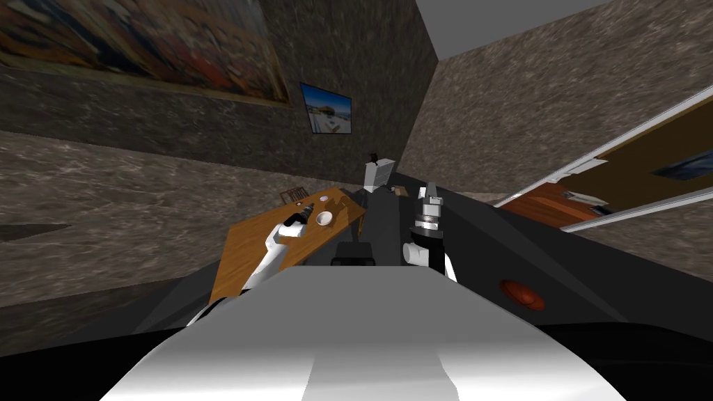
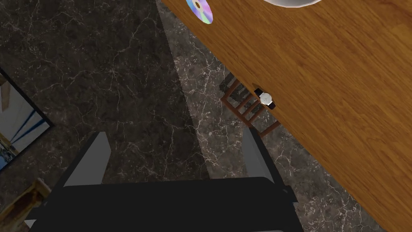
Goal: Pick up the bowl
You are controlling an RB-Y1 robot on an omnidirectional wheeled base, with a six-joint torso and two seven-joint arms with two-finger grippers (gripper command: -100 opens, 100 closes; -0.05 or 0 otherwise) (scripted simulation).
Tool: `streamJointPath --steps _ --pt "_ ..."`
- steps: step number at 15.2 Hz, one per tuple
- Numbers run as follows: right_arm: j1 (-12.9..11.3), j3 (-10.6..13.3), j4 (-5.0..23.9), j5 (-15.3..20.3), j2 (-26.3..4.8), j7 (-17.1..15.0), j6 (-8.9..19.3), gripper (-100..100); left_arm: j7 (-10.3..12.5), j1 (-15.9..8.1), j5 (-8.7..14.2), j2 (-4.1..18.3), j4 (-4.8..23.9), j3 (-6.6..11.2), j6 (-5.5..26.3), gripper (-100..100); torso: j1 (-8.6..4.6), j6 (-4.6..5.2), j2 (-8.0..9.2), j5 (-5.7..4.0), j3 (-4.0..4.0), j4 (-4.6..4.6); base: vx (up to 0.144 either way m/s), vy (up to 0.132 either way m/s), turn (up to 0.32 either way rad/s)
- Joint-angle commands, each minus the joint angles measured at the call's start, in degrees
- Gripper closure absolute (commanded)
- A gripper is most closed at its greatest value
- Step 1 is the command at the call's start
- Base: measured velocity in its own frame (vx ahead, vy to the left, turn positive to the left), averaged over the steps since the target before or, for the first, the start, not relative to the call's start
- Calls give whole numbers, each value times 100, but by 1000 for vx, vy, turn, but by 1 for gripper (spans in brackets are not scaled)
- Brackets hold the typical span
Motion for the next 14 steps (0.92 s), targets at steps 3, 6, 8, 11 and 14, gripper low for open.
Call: streamJointPath --steps 3,6,8,11,14 --pt "0 0 0 0 0 0 0 0 -123 -241 117 67 393 38 525 -100 1 -2 1 0 1 0 23 -13 -51" --pt "0 0 0 0 0 0 0 0 -189 -381 173 92 704 60 801 -100 -1 0 -2 0 -1 -1 28 -19 -67" --pt "0 0 0 0 0 0 0 0 -189 -381 173 92 704 60 894 -100 0 -2 1 0 0 0 16 -9 -10" --pt "0 0 0 0 0 0 0 0 -254 -517 227 115 953 81 1180 -100 1 -1 4 0 2 1 17 -11 -47" --pt "0 0 0 0 0 0 0 0 -317 -649 280 136 1196 102 1458 -100 0 -1 3 0 1 1 21 -12 -41"
